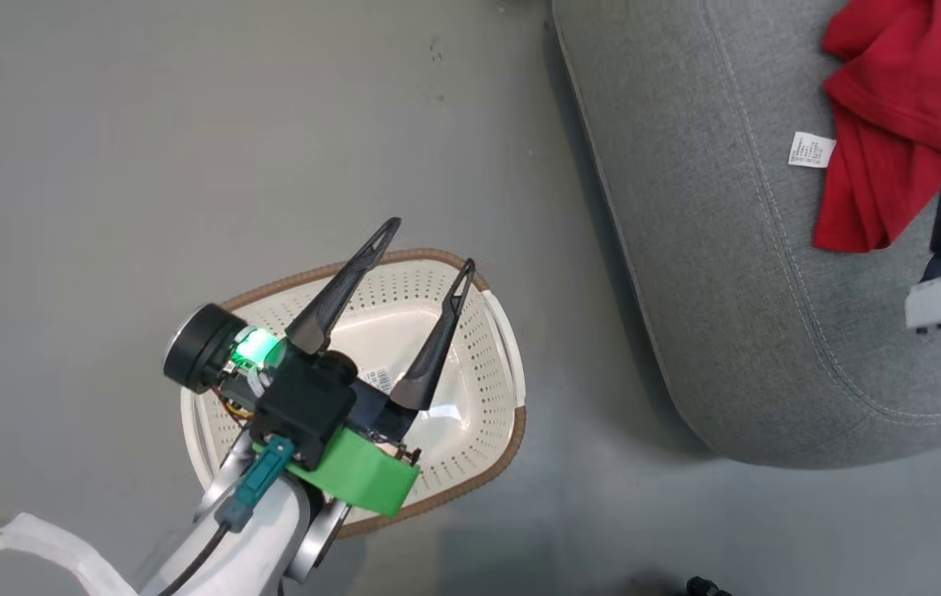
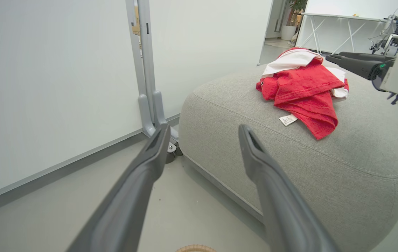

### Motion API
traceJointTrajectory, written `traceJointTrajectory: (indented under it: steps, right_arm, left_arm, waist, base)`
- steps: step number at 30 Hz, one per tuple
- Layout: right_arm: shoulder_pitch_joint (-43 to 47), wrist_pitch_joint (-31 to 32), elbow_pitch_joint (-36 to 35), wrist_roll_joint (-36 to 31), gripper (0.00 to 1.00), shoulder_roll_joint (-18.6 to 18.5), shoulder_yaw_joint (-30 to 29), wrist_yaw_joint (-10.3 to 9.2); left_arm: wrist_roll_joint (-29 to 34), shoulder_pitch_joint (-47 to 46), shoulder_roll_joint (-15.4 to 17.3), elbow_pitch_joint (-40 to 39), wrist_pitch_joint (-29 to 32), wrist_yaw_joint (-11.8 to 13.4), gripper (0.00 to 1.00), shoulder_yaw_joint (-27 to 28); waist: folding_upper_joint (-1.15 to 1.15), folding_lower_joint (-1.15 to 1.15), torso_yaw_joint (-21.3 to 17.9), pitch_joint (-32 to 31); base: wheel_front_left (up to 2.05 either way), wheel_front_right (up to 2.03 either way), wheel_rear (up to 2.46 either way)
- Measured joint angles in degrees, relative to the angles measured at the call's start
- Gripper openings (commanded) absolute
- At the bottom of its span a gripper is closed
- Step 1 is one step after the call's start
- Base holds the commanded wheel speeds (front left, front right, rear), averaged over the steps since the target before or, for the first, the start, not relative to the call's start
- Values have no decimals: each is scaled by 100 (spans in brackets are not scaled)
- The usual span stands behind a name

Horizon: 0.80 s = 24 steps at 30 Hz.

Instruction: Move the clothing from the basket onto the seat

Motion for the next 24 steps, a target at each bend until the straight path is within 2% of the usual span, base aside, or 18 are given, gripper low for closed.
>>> traceJointTrajectory:
  steps: [4, 9, 17, 24]
  right_arm:
    - [703, 1, -605, -272, 100, 383, 122, 0]
    - [1259, 1, -1066, -430, 100, 642, 347, 0]
    - [1841, 250, -1581, -514, 100, 794, 659, 0]
    - [2242, 541, -1858, -528, 100, 858, 870, 0]
  left_arm:
    - [-231, 263, -26, 244, -208, 189, 100, 258]
    - [-396, 515, -34, 503, -334, 347, 100, 587]
    - [-603, 961, -91, 779, -374, 469, 100, 1256]
    - [-589, 1491, -296, 857, -378, 447, 100, 1922]
  waist:
    - [0, 0, 111, -364]
    - [0, 0, 279, -710]
    - [0, 0, 625, -1164]
    - [0, 0, 906, -1570]
  base:
    - [0, 0, 0]
    - [0, 0, 0]
    - [0, 0, 0]
    - [0, 0, 0]
